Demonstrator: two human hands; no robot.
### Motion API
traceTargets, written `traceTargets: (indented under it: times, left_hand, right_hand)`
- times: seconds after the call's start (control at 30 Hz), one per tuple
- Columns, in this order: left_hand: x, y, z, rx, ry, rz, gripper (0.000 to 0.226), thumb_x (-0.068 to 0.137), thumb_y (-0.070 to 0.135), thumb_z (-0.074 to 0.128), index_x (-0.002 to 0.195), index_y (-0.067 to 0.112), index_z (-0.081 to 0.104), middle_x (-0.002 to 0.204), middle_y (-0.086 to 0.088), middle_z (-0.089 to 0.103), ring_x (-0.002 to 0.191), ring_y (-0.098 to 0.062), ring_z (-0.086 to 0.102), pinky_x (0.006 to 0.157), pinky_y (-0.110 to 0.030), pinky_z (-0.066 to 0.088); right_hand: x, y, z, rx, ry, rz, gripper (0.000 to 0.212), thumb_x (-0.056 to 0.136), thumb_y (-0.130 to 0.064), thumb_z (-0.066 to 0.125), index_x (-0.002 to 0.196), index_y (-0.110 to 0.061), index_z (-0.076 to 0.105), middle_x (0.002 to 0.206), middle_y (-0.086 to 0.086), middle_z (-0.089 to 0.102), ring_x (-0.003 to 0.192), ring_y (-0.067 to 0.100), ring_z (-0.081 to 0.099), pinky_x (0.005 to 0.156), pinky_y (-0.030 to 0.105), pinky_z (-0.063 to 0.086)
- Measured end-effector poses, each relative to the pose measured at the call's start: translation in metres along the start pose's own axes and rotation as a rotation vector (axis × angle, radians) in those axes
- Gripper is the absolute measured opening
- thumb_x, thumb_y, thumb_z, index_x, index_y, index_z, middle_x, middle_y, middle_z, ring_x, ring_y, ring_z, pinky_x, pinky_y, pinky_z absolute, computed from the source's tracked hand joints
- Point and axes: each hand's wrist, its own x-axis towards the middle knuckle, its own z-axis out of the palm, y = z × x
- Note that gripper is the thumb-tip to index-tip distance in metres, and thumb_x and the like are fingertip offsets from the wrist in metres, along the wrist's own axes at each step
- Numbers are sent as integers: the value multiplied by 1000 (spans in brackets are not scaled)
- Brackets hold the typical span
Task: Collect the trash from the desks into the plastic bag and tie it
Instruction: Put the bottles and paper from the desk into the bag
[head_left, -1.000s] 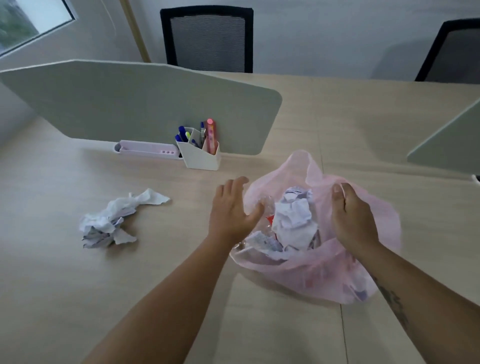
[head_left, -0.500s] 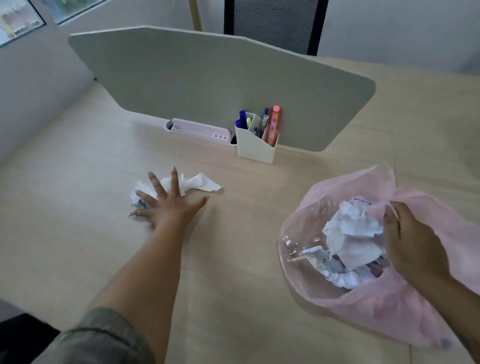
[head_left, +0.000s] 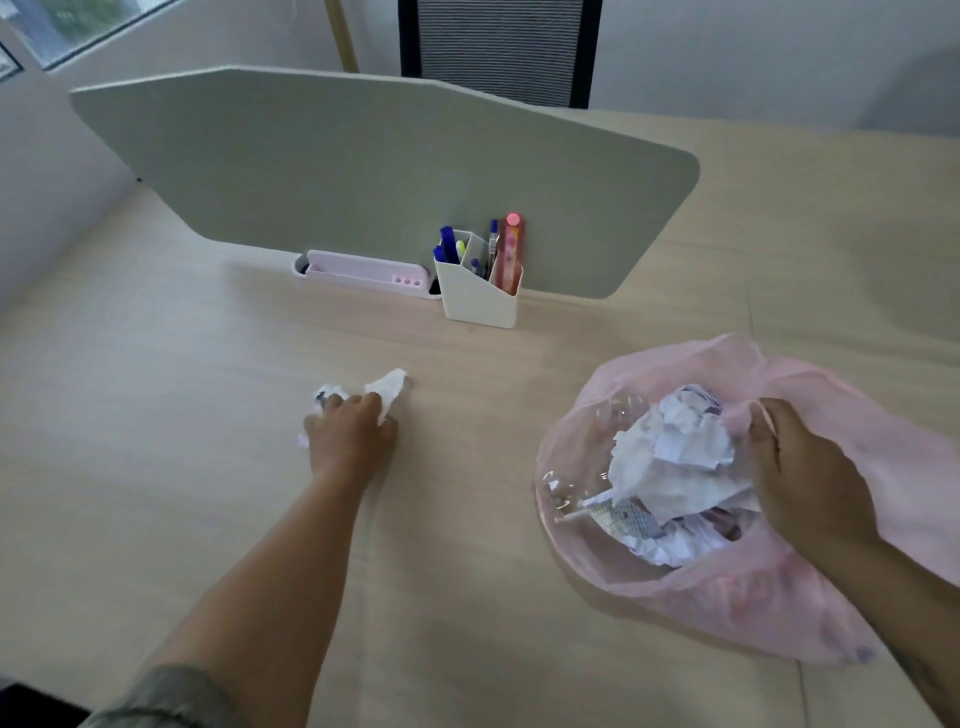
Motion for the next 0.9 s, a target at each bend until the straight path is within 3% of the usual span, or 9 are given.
traceTargets:
  times: [0.2, 0.3, 0.4, 0.47, 0.5, 0.57, 0.67, 0.8, 0.9]
  left_hand:
    - [-34, 108, -33, -456, 189, 493, 25, 76, 33, 45, 63, 12, 42, 57, -5, 52, 65, -34, 48, 73, -44, 49]
    - [-70, 177, -59, -624, 117, 746, 28, 78, 24, 54, 62, 19, 32, 52, 9, 30, 61, -25, 33, 62, -35, 37]
    - [-110, 239, -69, -681, -2, 927, 25, 85, 24, 62, 68, 18, 45, 63, 6, 41, 69, -23, 41, 66, -33, 31]
    - [-125, 269, -68, -560, -142, 947, 18, 91, 40, 61, 98, 24, 62, 94, 8, 59, 106, -21, 51, 93, -45, 33]
    - [-128, 280, -65, -482, -189, 963, 29, 91, 47, 58, 116, 33, 60, 116, 11, 60, 128, -17, 41, 106, -53, 20]
    - [-132, 294, -63, -431, -192, 986, 44, 92, 52, 54, 134, 43, 47, 142, 13, 48, 145, -15, 21, 112, -58, 2]
    - [-130, 294, -71, -564, -16, 983, 46, 91, 49, 54, 136, 41, 46, 138, 10, 52, 134, -21, 36, 107, -54, 25]
    - [-105, 275, -59, -534, 447, 1157, 36, 91, 34, 64, 123, 23, 54, 119, -8, 63, 108, -35, 55, 91, -47, 48]
    - [-98, 276, -44, -326, 331, 1234, 40, 83, 25, 73, 118, 14, 58, 123, -15, 61, 116, -45, 53, 102, -49, 45]
  right_hand:
    - [-5, 11, -23, 48, 109, 39, 41, 102, -36, 25, 119, -9, 50, 84, 25, 64, 76, 44, 60, 60, 38, 36]
    - [-8, 21, -39, 113, 179, 71, 40, 103, -36, 24, 114, -7, 50, 83, 25, 63, 77, 43, 59, 60, 40, 37]
    - [-12, 27, -52, 194, 242, 116, 35, 103, -34, 27, 114, -11, 51, 80, 18, 61, 80, 42, 58, 62, 39, 37]
    - [-15, 30, -62, 231, 265, 138, 30, 102, -30, 31, 115, -13, 51, 85, 18, 62, 83, 42, 58, 65, 39, 38]
    - [-17, 33, -67, 238, 275, 142, 29, 101, -28, 32, 116, -13, 52, 90, 20, 64, 85, 43, 58, 66, 39, 38]
    - [-21, 38, -75, 246, 296, 150, 27, 100, -27, 34, 116, -14, 52, 94, 21, 65, 86, 43, 58, 67, 41, 39]
    - [-27, 49, -81, 257, 316, 178, 25, 100, -28, 34, 113, -15, 52, 88, 20, 64, 81, 43, 58, 66, 42, 43]
    - [-35, 58, -83, 263, 334, 224, 26, 101, -29, 31, 109, -14, 51, 81, 17, 61, 76, 41, 57, 63, 41, 44]
    - [-40, 60, -83, 279, 339, 226, 26, 101, -27, 32, 109, -13, 51, 83, 17, 61, 77, 40, 57, 65, 42, 45]
